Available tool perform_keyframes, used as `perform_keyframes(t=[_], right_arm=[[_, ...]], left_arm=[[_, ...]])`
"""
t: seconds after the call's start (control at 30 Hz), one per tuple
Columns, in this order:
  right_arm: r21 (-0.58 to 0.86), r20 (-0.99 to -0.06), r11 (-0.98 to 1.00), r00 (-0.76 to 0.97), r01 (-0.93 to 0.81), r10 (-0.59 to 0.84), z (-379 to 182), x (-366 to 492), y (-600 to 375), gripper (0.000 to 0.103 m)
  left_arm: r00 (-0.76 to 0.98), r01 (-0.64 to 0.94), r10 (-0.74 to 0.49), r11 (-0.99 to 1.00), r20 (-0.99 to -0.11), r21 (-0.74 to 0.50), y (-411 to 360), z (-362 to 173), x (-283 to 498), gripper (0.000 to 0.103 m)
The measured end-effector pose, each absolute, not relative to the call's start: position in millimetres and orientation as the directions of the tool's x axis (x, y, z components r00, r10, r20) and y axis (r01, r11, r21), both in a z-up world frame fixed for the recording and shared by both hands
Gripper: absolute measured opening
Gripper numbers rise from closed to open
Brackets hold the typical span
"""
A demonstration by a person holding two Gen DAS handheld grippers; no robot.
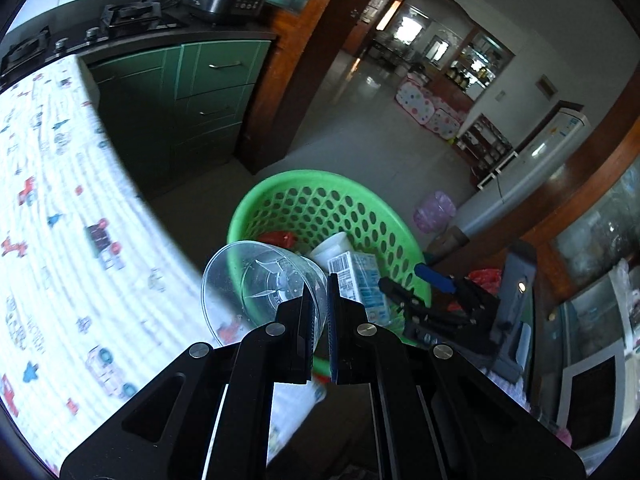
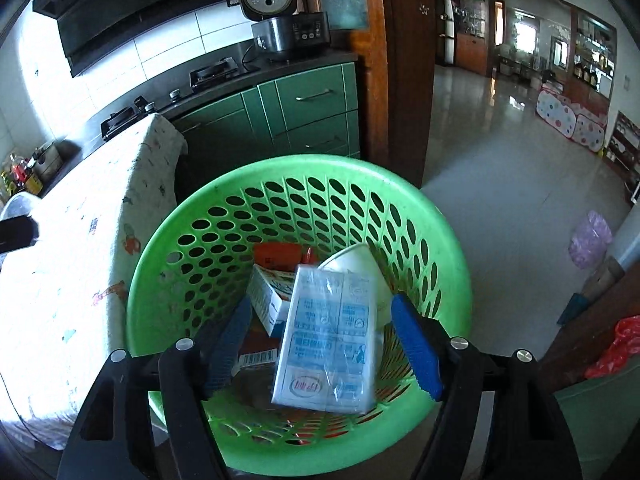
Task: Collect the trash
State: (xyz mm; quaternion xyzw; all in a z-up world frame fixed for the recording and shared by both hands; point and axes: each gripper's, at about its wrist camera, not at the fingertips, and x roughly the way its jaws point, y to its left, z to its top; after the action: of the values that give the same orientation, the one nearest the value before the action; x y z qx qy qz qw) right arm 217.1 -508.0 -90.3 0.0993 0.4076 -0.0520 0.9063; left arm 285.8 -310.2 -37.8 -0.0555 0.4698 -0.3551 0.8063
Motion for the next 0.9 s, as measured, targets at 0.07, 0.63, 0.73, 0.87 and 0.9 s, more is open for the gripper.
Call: perform_keyframes(t=[0.07, 0.63, 0.73, 0.87, 0.9], right_arm=[[0.126, -0.740, 0.978, 0.672, 0.164, -0.017, -87, 213, -506, 0.071], [0.160, -0.690, 0.978, 0.723, 0.134, 0.014, -77, 170, -496, 0.079], [0.167, -0.688, 0.977, 0.725, 0.133, 0.019, -79, 165, -493, 0.079], [0.172, -0.686, 0.976, 0.728, 0.132, 0.023, -78, 157, -487, 0.079], [0.175, -0.683, 0.976, 0.730, 0.131, 0.025, -77, 154, -484, 0.080]], left_arm=[[0.304, 0.527, -0.622, 0.741, -0.722, -0.416, -319, -41, 288, 0.004], [0.290, 0.492, -0.601, 0.761, -0.745, -0.423, -342, -77, 299, 0.039], [0.305, 0.498, -0.594, 0.766, -0.744, -0.407, -338, -76, 296, 0.041], [0.336, 0.500, -0.587, 0.774, -0.736, -0.389, -326, -66, 286, 0.047], [0.346, 0.500, -0.584, 0.777, -0.734, -0.383, -322, -64, 284, 0.048]])
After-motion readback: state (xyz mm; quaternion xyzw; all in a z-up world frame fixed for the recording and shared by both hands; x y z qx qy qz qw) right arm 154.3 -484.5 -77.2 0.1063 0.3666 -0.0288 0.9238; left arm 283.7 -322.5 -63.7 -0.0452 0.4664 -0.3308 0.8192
